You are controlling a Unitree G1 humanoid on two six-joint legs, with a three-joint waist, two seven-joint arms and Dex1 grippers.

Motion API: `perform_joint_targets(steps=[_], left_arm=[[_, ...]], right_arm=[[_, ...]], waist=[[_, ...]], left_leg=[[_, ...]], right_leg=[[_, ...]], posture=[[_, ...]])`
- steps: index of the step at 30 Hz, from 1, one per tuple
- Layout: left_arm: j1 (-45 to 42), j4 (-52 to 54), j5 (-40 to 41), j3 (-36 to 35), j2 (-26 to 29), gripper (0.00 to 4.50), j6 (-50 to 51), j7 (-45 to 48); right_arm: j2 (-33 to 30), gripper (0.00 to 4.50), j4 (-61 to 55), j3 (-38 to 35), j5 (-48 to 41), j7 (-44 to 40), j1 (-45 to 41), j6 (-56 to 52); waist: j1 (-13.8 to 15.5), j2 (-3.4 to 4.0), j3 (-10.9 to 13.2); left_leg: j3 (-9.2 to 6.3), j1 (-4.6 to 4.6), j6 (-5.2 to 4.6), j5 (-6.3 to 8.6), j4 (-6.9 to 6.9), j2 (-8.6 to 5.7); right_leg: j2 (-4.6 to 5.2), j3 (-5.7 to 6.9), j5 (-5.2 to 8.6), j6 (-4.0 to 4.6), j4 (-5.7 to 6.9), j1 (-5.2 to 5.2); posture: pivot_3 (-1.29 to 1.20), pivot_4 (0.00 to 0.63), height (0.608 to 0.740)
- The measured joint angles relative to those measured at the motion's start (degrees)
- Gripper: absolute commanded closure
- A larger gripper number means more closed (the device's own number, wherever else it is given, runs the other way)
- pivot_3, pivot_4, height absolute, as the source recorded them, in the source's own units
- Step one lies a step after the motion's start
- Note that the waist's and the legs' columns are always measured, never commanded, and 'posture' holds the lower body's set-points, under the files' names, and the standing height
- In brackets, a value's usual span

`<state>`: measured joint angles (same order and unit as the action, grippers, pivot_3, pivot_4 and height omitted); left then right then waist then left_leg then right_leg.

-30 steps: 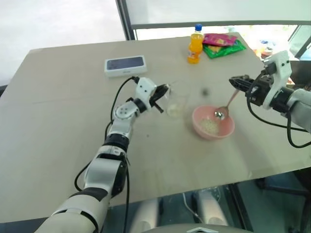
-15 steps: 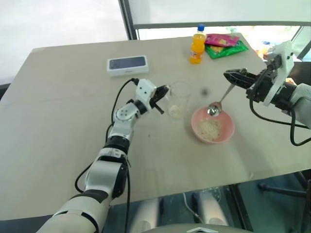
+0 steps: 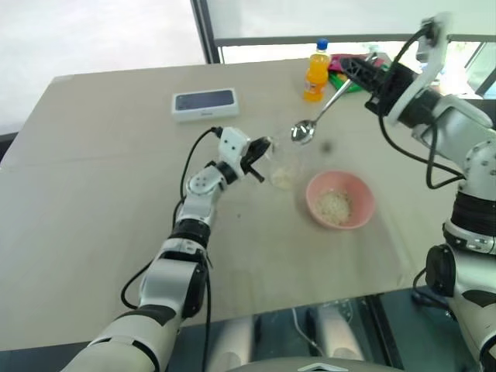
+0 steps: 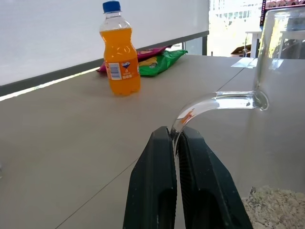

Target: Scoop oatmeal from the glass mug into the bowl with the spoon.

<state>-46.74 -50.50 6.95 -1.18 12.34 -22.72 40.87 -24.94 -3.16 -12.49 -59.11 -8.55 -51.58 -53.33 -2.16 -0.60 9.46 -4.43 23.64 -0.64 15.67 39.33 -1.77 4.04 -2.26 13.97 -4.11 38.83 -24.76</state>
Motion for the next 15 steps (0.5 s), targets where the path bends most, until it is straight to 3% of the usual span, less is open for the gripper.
perform_joint_targets(steps=[6, 9, 10, 12, 14, 15], left_arm=[[2.0, 2.9, 0.0, 0.0, 0.0, 4.38, 1.1, -0.8], [2.6, 4.5, 0.3, -0.1, 0.0, 4.50, 2.0, -0.8], [2.6, 4.9, 0.5, -0.1, 0.0, 4.50, 2.5, -0.6], [2.7, 5.0, 0.7, -0.1, 0.0, 4.50, 3.0, -0.5], [2.9, 5.1, 1.1, -0.3, 0.1, 3.82, 3.4, -0.4], [3.1, 5.2, 1.2, -0.4, 0.2, 3.48, 3.7, 0.0]], right_arm=[[2.8, 4.50, 1.1, 3.3, 3.6, -1.3, 0.0, -0.3], [3.6, 3.51, 1.1, 5.0, 6.6, -2.5, 0.0, 0.2], [4.2, 2.98, 1.1, 5.2, 7.3, -2.9, 0.0, 0.7], [4.8, 2.45, 1.1, 5.4, 8.1, -3.6, 0.0, 1.2], [5.3, 1.66, 1.1, 5.4, 8.8, -3.7, 0.0, 1.4], [5.6, 1.63, 1.1, 5.3, 9.0, -3.6, -0.1, 1.5]], waist=[[-0.2, 0.01, 0.0], [-0.2, 0.01, 0.0], [-0.2, 0.01, 0.0], [-0.2, 0.01, 0.0], [-0.3, 0.01, 0.0], [-0.3, 0.01, 0.0]], left_leg=[[-0.01, -0.01, 0.00, 0.00, -0.01, 0.01], [0.00, -0.01, 0.00, 0.00, 0.00, 0.00], [-0.01, -0.02, 0.00, 0.00, 0.00, 0.00], [-0.01, -0.02, 0.00, -0.01, -0.01, 0.00], [-0.01, -0.02, 0.01, -0.01, -0.01, 0.01], [0.00, -0.02, 0.01, -0.01, 0.00, 0.00]], right_leg=[[-0.01, 0.01, 0.00, 0.00, 0.01, 0.00], [-0.01, 0.00, 0.00, 0.00, 0.02, -0.01], [-0.01, 0.00, 0.00, 0.00, 0.02, -0.01], [-0.02, 0.01, 0.00, 0.00, 0.02, -0.01], [-0.01, 0.00, 0.00, 0.00, 0.01, -0.01], [-0.01, 0.00, 0.00, 0.00, 0.01, -0.01]], posture=[[0.00, 0.150, 0.740], [0.00, 0.150, 0.740], [0.00, 0.150, 0.740], [0.00, 0.150, 0.740], [0.00, 0.150, 0.740], [0.00, 0.150, 0.740]])
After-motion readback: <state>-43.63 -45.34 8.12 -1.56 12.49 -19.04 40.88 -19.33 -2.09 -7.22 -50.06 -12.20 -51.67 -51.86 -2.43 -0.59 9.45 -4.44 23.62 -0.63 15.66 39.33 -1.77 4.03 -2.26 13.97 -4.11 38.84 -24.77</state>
